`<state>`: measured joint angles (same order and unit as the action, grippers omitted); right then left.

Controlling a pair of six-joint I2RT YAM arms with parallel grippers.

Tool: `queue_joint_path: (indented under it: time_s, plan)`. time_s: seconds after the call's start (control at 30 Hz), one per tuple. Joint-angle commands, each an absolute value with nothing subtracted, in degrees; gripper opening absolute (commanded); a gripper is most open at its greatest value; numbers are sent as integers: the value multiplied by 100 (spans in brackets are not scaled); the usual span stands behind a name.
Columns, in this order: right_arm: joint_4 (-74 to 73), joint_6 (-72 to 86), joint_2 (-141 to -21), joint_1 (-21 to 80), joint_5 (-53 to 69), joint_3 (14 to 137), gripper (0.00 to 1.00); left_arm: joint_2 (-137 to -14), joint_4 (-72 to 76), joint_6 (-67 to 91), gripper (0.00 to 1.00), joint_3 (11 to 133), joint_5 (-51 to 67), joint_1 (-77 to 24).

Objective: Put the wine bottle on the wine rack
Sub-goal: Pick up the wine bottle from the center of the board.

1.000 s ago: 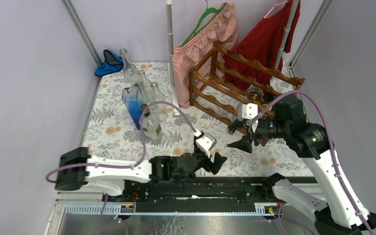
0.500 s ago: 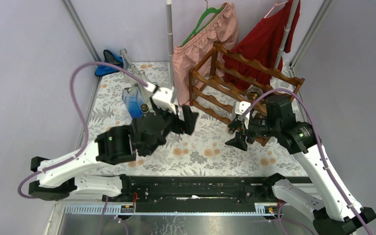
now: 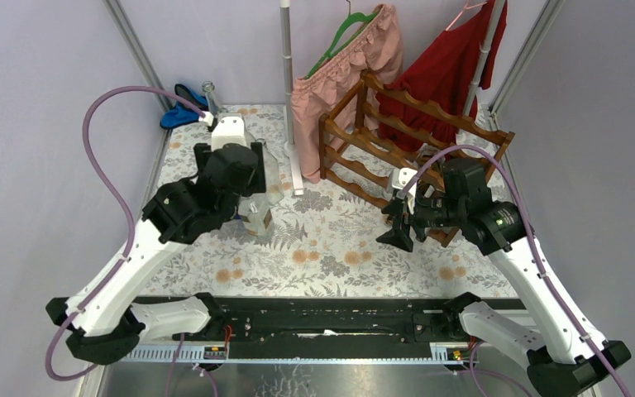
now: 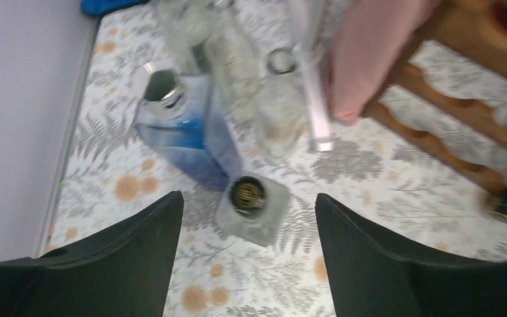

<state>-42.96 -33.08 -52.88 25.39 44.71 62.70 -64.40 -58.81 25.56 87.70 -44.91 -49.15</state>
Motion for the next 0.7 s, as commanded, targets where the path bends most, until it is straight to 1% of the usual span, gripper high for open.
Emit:
queue_joint_path:
  time_s: [0.0, 0.17, 0.3, 0.57, 0.67]
  plan:
    - [-4052, -3213, -5290, 2502, 4692, 6224, 77, -6305, -5428, 1832, 79, 8184, -3314, -3668]
    - [-4053, -3216, -5291, 2505, 4735, 6190, 77, -6432, -4987, 1622, 78, 7815, -2533, -2999]
    - [-4034, -3213, -5300, 2504, 4737, 6187, 77, -6540, -4786, 1582, 73, 7634, -1948, -2803]
    - [-4018, -3212, -5339, 2505, 4770, 6178, 77, -6490, -4658, 1543, 69, 7375, -1556, -2663]
    - [-3997, -3209, -5361, 2505, 4781, 6170, 77, -6548, -4658, 1523, 65, 7175, -1404, -2577]
